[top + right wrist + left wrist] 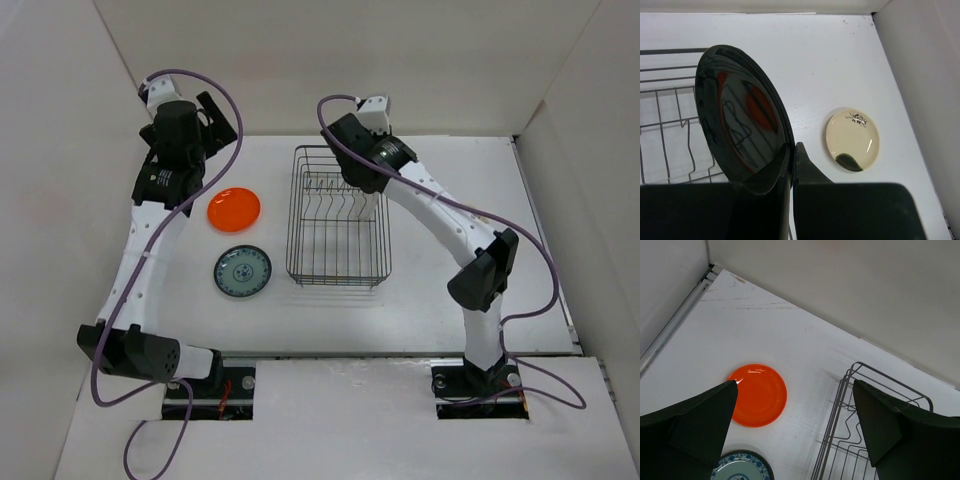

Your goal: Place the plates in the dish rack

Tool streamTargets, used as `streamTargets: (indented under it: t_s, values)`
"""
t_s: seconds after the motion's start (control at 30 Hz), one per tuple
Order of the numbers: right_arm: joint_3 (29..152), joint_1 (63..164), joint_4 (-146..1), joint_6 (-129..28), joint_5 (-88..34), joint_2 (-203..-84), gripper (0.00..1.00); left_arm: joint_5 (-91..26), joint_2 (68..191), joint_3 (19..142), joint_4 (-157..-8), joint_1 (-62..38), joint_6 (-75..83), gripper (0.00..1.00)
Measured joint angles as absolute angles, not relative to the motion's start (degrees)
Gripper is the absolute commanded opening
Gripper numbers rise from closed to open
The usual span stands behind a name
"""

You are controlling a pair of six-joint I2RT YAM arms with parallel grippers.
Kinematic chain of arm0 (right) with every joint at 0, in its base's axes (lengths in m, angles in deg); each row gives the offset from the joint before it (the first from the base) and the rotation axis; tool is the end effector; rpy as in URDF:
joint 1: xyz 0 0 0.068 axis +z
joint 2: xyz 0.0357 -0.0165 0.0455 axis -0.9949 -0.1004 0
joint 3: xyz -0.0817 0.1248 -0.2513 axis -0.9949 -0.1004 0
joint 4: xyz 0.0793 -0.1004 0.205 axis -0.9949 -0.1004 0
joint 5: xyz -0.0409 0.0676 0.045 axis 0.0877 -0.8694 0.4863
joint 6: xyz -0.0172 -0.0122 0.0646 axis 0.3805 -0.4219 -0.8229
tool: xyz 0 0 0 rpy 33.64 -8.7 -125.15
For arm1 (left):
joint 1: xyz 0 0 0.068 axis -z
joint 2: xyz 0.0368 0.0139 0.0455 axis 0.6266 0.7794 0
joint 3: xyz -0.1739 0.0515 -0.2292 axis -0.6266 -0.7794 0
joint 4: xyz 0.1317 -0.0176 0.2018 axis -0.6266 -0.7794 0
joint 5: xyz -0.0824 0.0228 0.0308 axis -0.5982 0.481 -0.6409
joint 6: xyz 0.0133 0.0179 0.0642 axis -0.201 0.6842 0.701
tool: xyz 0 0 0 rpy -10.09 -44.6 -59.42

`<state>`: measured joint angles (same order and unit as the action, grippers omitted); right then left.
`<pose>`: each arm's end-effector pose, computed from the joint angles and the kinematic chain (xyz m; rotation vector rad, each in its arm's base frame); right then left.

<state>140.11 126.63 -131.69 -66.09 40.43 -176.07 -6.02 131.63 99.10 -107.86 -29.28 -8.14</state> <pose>0.3343 0.2412 0.4000 0.0862 1.9938 -0.5538 0.2870 -0.0309 0.4772 -0.4462 1.6900 -0.1532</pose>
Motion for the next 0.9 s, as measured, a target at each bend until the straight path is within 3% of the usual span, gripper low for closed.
streamTargets:
  t_s: [0.9]
  values:
    - [145.4,126.5,-134.5,-66.1,43.0,-186.8,0.0,-7.4,127.9,100.5,-108.6,-29.3,-8.1,1.0]
